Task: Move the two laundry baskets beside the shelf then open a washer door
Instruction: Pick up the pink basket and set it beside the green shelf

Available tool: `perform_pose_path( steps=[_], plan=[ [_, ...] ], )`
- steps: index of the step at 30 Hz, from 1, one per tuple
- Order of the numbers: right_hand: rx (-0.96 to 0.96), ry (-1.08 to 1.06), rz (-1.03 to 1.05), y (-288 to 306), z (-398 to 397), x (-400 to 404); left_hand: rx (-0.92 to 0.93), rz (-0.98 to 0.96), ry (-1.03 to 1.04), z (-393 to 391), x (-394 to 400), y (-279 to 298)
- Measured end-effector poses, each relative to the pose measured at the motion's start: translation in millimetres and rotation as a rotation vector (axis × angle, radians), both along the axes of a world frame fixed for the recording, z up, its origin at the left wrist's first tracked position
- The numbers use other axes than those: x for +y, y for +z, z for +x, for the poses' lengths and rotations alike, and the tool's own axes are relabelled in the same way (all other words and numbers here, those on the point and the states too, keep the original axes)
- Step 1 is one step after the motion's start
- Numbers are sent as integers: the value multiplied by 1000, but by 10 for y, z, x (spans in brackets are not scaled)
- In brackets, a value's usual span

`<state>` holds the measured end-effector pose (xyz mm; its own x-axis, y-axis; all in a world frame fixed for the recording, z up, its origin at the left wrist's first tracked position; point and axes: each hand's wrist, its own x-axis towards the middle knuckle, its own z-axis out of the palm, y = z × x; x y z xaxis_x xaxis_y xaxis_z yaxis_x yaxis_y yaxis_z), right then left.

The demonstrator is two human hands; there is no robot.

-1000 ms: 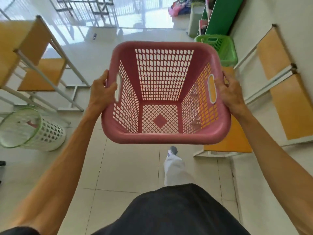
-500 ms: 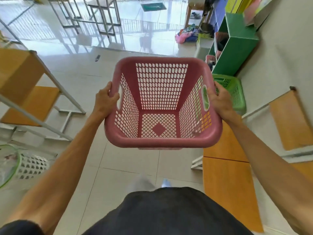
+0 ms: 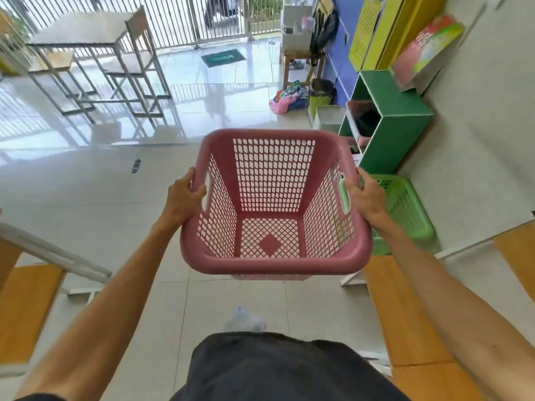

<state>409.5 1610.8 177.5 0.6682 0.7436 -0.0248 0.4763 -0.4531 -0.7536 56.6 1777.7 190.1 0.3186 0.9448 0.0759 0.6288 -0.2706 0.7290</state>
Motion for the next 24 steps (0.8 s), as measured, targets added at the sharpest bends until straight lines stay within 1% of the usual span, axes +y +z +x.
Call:
perform_pose_path(
  steps=[3, 5, 11, 16, 20, 24],
  plan=[
    [31, -86, 14, -20, 133, 317, 51, 24, -76, 271, 629, 133],
    [15, -171, 14, -28, 232, 404, 55, 28, -152, 551, 957, 188],
    [19, -427, -1, -57, 781, 504, 57, -3, -358, 1716, 1732, 151],
    [35, -621, 24, -110, 1448, 484, 82, -23, -559, 2955, 2208, 30],
    [92, -779, 43, -168, 2022, 440, 119, -28, -692, 4103, 2489, -87],
    [131, -917, 33, -188, 2613, 339, 166, 26, -838, 5251, 2603, -227]
  ],
)
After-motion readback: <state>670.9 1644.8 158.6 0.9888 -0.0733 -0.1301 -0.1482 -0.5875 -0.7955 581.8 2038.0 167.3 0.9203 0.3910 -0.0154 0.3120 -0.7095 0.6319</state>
